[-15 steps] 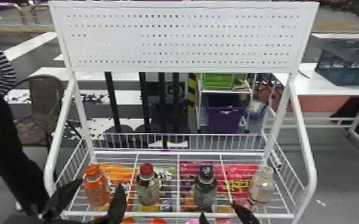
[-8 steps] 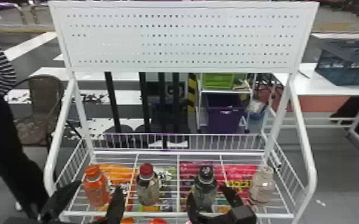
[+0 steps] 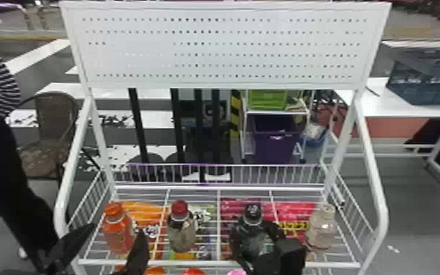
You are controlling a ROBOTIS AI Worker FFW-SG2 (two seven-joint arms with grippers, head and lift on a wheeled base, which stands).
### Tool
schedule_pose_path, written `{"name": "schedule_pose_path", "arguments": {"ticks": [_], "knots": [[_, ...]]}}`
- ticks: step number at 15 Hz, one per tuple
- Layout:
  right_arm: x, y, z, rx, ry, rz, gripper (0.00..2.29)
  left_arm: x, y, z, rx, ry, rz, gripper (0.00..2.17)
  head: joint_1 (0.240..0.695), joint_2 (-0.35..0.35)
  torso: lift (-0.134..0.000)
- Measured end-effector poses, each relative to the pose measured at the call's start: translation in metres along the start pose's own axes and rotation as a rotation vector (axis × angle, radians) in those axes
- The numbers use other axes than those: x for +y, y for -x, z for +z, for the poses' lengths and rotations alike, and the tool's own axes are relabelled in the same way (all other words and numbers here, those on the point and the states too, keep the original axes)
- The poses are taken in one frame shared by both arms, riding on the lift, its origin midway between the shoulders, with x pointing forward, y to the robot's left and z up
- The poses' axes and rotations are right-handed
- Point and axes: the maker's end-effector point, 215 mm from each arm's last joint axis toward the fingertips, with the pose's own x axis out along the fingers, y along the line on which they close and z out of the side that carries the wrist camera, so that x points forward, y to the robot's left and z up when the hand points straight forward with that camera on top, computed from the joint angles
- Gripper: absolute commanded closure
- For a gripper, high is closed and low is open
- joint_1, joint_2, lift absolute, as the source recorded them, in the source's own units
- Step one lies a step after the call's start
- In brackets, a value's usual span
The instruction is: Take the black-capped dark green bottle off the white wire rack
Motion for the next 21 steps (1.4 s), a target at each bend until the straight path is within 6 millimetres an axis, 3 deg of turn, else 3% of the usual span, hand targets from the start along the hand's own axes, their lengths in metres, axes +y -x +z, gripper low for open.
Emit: {"name": "schedule_pose_path", "arguments": {"ticks": [1,2,5,9,12,17,21], "knots": [[-0.001,0.001,0.001,-0.002,-0.002,-0.001,0.97,0.0,0.0,0.0,0.0,0.0,0.0,0.14,0.499,0.0,0.0],[-0.001,0.003,0.003,-0.007,-0.004,-0.003,1.0,0.0,0.0,0.0,0.0,0.0,0.0,0.14,0.499,0.0,0.0],[0.0,0.014,0.031,-0.061,-0.008,-0.002,1.0,0.0,0.0,0.0,-0.001,0.001,0.0,0.14,0.499,0.0,0.0],[-0.012,0.047,0.065,-0.066,0.008,-0.011,1.0,0.001,0.001,0.001,-0.006,0.0,0.004,0.14,0.499,0.0,0.0],[-0.046,0.089,0.083,-0.042,0.024,-0.062,1.0,0.002,0.0,0.002,-0.009,0.003,0.009,0.14,0.499,0.0,0.0],[-0.111,0.169,0.092,-0.034,0.061,-0.187,1.0,0.001,-0.002,0.003,-0.016,0.007,0.01,0.14,0.499,0.0,0.0],[-0.147,0.221,0.112,-0.109,0.057,-0.247,1.0,0.001,-0.004,0.008,-0.031,0.008,0.011,0.14,0.499,0.0,0.0]]}}
